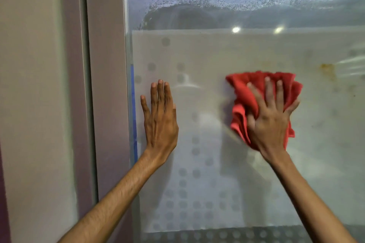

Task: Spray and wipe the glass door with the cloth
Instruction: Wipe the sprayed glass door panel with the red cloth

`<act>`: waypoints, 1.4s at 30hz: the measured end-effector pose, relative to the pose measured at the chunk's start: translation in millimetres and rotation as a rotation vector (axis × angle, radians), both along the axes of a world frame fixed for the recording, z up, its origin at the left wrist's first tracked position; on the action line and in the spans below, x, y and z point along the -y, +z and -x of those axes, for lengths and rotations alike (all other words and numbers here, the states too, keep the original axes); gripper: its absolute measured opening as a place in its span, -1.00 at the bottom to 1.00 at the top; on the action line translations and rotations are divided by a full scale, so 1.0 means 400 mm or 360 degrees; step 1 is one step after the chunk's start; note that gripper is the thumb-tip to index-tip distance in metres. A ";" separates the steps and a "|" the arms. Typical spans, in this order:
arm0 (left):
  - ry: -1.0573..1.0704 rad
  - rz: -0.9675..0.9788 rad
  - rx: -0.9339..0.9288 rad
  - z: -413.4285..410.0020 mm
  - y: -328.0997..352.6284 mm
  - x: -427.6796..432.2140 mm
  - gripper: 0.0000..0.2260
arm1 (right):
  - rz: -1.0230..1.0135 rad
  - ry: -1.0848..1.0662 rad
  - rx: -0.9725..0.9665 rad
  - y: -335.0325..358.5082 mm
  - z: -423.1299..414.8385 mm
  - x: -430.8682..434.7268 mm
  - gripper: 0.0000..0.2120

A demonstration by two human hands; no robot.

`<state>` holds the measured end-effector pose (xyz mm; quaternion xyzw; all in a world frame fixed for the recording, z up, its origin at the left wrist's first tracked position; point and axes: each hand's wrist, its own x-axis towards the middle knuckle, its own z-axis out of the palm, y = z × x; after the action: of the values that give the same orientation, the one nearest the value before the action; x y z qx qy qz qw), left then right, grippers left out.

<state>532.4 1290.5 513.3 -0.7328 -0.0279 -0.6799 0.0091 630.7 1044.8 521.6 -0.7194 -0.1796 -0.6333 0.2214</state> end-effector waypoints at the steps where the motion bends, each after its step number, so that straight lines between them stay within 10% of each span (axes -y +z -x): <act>1: 0.0004 -0.0003 -0.0015 0.001 0.004 0.002 -0.48 | -0.0106 0.0025 -0.0049 0.058 0.004 -0.010 -0.34; 11: -0.0035 -0.0002 -0.0008 -0.012 0.087 0.037 -0.51 | 0.0530 0.0081 0.0227 -0.034 0.042 -0.088 -0.31; 19: -0.0008 0.0039 -0.0039 0.011 0.089 0.014 -0.51 | -0.0196 0.0050 -0.0195 0.227 -0.014 0.046 -0.33; 24: -0.0001 -0.0009 0.0002 0.000 0.109 0.012 -0.50 | 0.0077 0.0088 0.0054 0.328 0.034 -0.138 -0.42; 30: -0.0027 0.0005 0.0100 -0.013 0.119 0.004 -0.52 | 0.0461 0.0085 0.0230 0.067 0.047 -0.132 -0.31; 38: -0.0013 -0.0036 0.0062 -0.012 0.108 0.007 -0.51 | -0.0282 -0.0001 -0.0159 0.249 -0.004 0.014 -0.37; 42: -0.0006 -0.0056 0.0037 -0.011 0.106 0.010 -0.50 | -0.0131 0.0034 0.0015 0.339 0.017 -0.100 -0.43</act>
<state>536.9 1286.5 555.7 -0.7246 -0.0146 -0.6887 0.0205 623.9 1084.8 657.2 -0.7048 -0.1621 -0.6411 0.2567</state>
